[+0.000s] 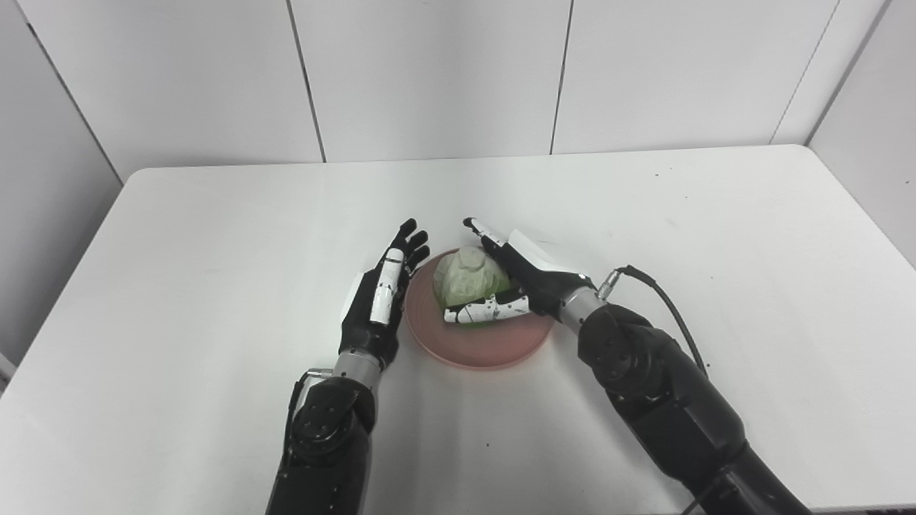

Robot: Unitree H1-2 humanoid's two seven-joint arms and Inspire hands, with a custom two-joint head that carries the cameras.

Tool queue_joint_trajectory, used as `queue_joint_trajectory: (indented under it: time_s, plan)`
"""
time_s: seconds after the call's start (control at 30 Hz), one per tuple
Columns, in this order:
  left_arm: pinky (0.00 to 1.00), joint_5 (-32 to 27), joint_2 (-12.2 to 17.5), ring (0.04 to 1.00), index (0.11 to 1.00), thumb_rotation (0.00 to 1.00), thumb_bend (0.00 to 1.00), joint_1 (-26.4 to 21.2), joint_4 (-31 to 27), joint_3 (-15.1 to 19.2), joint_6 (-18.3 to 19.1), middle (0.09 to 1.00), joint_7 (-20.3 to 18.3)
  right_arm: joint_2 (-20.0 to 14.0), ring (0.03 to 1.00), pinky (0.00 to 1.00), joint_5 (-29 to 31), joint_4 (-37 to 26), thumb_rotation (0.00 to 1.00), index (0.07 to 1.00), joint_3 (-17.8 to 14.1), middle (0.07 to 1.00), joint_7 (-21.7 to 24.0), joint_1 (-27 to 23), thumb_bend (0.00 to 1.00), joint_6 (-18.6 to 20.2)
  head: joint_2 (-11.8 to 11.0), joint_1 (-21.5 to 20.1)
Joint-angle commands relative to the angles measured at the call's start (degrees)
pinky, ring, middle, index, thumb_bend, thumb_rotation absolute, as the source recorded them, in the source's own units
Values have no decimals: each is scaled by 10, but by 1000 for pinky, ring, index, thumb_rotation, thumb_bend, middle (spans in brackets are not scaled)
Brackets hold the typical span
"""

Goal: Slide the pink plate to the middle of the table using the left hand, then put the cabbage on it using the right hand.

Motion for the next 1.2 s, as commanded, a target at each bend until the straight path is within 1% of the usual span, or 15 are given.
queue_joint_trajectory:
  time_s: [0.0,0.13,0.23,0.3,0.37,0.43,0.47,0.5,0.57,0.7,0.77,0.93,1.03,1.07,1.17]
  plan:
    - [917,-5,-6,947,921,1000,466,6,3,-1,28,941,0,0,890,699,-3,-18,692,1000,-11,970,-17,-20,1000,-21,1,0]
    - [904,-6,-8,940,915,1000,462,6,1,1,28,950,2,1,879,699,6,-34,718,1000,-24,968,-34,-13,1000,-34,1,0]
    - [895,-7,-10,916,913,1000,463,5,4,4,27,933,4,6,880,698,31,-73,688,1000,-50,969,-52,-3,1000,-48,-1,-2]
    - [893,-5,-10,908,909,1000,465,5,6,4,27,922,5,7,893,731,46,-104,695,1000,-71,969,-57,3,1000,-46,-1,-2]
    - [891,-4,-9,906,906,1000,469,4,7,4,28,916,6,4,896,742,47,-127,718,1000,-87,969,-65,10,1000,-43,-3,-7]
    - [896,-3,-7,908,909,1000,472,4,10,3,27,916,6,-1,883,720,44,-142,770,1000,-103,956,-77,18,988,-44,-4,-8]
    - [900,-3,-7,909,912,1000,477,4,11,3,27,916,6,-2,886,721,44,-146,847,1000,-110,963,-83,22,974,-44,-4,-8]
    - [901,-3,-6,909,912,1000,477,4,11,3,26,916,4,-2,886,721,47,-145,860,1000,-122,965,-97,28,971,-51,-6,-10]
    - [903,-5,-4,912,916,1000,480,5,13,3,23,918,2,0,887,757,50,-140,962,1000,-139,945,-119,35,949,-62,-7,-12]
    - [905,-7,-1,915,914,1000,481,8,13,4,17,917,0,11,887,789,81,-132,998,1000,-180,939,-148,64,885,-61,-8,-15]
    - [907,-8,0,916,914,1000,485,10,11,4,17,916,-2,17,904,795,114,-120,1000,1000,-199,942,-155,81,856,-72,-8,-17]
    - [917,-6,5,926,917,1000,482,17,0,3,21,923,-5,39,979,833,241,-85,1000,1000,-247,996,-150,126,765,-125,-11,-18]
    - [927,-1,9,935,926,1000,482,26,-11,-1,16,934,-6,50,981,894,273,-66,1000,1000,-256,1000,-154,156,715,-147,-11,-15]
    - [928,0,10,937,929,1000,477,28,-15,-1,16,937,-7,52,975,908,278,-63,1000,1000,-257,1000,-156,163,674,-153,-11,-14]
    - [938,3,13,937,932,1000,479,45,-37,1,18,942,-4,54,970,926,289,-42,1000,1000,-254,1000,-157,189,624,-189,-9,-13]
